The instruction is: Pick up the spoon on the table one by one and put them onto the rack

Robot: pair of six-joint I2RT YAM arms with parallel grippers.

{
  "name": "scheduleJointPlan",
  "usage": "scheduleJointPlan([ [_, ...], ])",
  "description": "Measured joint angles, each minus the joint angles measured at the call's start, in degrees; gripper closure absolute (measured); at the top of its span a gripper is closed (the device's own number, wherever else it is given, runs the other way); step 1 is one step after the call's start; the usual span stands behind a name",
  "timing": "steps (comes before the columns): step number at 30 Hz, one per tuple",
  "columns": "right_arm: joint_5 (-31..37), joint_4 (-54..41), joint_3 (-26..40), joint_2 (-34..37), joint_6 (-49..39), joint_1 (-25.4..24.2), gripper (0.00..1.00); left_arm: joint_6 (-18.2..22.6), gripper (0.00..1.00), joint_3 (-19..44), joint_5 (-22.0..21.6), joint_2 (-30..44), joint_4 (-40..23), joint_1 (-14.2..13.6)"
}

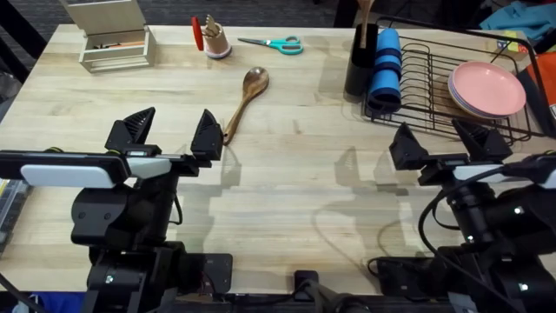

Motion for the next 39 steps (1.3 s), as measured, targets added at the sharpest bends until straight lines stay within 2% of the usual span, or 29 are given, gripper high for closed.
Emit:
scheduleJointPlan([
  [23,0.1,-1.3,0.2,0.0,0.0,0.0,0.009,-0.2,0.009,0.0,0.2,0.0,-0.1,0.0],
  [27,0.0,-2.2,0.6,0.0,0.0,0.0,0.009,-2.7,0.009,0.3,0.5,0.1,-4.2,0.0],
  [29,-0.8,-7.9,3.1,0.0,0.0,0.0,0.009,-4.2,0.01,4.3,0.6,0.6,-12.2,0.0],
  [31,-1.1,-15.5,6.0,0.1,0.0,0.1,0.009,-4.6,0.009,7.3,0.7,2.2,-15.3,0.0],
  [35,-1.5,-23.1,10.7,3.0,0.0,0.1,0.009,-4.9,0.01,14.4,1.1,8.2,-17.3,0.0],
  [39,-1.7,-27.4,18.8,8.9,0.0,0.1,0.009,-4.9,0.009,22.3,2.0,16.9,-19.3,0.0],
])
